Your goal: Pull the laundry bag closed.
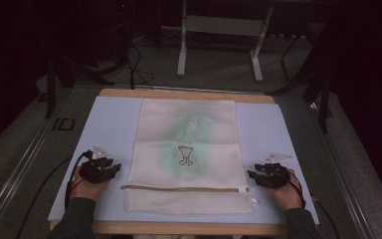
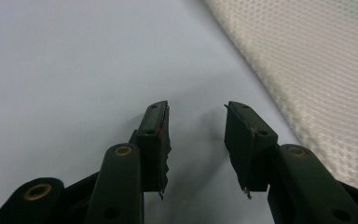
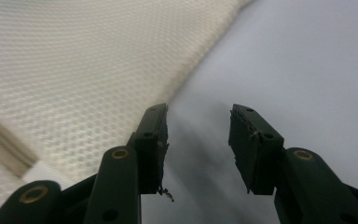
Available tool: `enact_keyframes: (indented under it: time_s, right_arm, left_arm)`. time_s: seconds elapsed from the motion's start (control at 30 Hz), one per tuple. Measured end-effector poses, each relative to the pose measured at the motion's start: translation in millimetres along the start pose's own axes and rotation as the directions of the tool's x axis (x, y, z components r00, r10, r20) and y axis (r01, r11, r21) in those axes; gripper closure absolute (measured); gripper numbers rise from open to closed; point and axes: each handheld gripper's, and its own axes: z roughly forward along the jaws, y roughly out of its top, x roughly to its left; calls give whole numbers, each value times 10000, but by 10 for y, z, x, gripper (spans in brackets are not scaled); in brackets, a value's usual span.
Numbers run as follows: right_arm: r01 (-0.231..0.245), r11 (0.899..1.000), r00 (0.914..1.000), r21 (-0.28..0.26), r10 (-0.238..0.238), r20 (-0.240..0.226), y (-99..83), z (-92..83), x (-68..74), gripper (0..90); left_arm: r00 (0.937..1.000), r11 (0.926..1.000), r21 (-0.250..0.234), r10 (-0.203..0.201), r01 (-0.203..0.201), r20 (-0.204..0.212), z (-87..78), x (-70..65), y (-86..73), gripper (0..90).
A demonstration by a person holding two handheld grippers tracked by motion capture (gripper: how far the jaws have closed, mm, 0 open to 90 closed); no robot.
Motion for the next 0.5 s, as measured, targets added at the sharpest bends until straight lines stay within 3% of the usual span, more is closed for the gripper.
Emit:
enact_keyframes:
  time_s: [0.13, 0.3, 0.5]
  right_arm:
    - [320, 9995, 9994, 77, -319, -115, 11, 11, 82, 548]
    - [484, 9988, 9988, 64, -484, -88, 42, 6, 134, 558]
    - [629, 9980, 9973, 75, -625, -394, 101, -1, 218, 566]
  left_arm:
    - [9983, 9997, -51, -230, 233, 529, -15, 39, -14, 606]
    - [9977, 9996, -265, -113, 131, 674, -45, 41, -9, 630]
    - [9960, 9984, -560, 134, -84, 884, -79, 16, 10, 639]
